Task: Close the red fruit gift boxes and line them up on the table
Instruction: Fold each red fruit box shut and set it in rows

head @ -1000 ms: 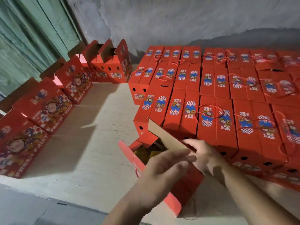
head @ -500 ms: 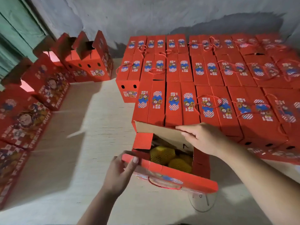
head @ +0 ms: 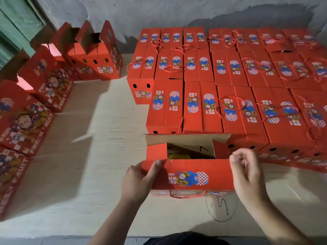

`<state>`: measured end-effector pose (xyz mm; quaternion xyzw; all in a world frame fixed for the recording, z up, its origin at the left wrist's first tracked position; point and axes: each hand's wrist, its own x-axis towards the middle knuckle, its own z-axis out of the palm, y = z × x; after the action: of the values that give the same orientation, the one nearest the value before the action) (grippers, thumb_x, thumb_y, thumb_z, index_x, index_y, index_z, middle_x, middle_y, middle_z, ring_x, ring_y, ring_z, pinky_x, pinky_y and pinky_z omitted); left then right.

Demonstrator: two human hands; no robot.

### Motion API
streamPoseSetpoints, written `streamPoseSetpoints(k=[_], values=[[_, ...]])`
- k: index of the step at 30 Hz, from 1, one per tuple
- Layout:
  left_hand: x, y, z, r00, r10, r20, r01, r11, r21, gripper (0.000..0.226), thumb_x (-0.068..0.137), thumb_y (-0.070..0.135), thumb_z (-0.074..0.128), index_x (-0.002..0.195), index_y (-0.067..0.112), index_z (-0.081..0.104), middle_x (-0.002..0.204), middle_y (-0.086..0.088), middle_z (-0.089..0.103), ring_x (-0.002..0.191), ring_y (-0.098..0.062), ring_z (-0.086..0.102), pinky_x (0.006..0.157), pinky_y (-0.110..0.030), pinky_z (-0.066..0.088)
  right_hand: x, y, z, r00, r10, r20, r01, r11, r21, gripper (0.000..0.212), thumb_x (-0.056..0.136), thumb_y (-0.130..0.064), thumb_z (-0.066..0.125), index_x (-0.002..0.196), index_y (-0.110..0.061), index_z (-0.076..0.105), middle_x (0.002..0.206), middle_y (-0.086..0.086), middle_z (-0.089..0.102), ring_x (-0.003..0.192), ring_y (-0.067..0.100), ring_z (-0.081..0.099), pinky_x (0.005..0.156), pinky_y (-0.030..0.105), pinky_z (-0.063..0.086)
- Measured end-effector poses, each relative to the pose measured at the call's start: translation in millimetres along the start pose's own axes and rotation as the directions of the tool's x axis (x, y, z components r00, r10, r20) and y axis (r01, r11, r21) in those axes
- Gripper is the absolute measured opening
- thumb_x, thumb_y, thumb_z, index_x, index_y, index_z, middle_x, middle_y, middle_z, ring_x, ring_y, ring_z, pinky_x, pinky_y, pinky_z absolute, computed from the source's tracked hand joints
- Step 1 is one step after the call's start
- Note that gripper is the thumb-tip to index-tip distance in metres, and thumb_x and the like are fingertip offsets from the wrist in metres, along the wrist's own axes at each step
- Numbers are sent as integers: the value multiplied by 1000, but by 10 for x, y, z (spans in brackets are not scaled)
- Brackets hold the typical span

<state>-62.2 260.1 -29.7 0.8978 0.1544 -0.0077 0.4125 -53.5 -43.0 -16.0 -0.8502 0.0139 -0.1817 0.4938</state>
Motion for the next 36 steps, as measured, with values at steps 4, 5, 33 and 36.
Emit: streamPoseSetpoints(k=[4, 5, 33, 36], values=[[-133, 53, 179, 997, -83, 6, 82, 970, -229, 41, 76, 79, 60, 91, 42, 70, 76, 16, 74, 69, -4, 70, 66, -39, 60, 16, 67, 34, 979, 51, 200, -22, 989, -146, 24, 102, -47, 52, 100, -24, 59, 88, -10, 64, 80, 7, 63, 61, 26, 51], [-161, 58, 220, 995, -97, -38, 82, 957, -279, 35, 76, 75, 64, 96, 47, 66, 80, 15, 74, 73, -4, 71, 67, -39, 60, 65, 72, 27, 974, 47, 223, -8, 985, -171, 20, 100, -45, 53, 97, -27, 58, 81, -9, 64, 73, 8, 63, 56, 29, 50], [96, -20, 339, 984, 170, -53, -126, 877, 464, 36, 90, 66, 58, 85, 31, 63, 100, 9, 37, 97, -28, 41, 85, -39, 29, 395, 281, 319, 851, -224, 475, 512, 555, -656, 22, 86, -28, 77, 76, -13, 65, 85, 7, 57, 79, 35, 53, 65, 44, 42], [92, -5, 357, 996, 9, -86, 19, 946, 325, 54, 79, 79, 51, 101, 31, 41, 106, 5, 33, 104, -30, 41, 94, -43, 30, 379, 290, 304, 870, -252, 424, 487, 576, -657, 17, 86, -28, 74, 84, -16, 62, 88, 6, 53, 78, 33, 49, 66, 43, 38]])
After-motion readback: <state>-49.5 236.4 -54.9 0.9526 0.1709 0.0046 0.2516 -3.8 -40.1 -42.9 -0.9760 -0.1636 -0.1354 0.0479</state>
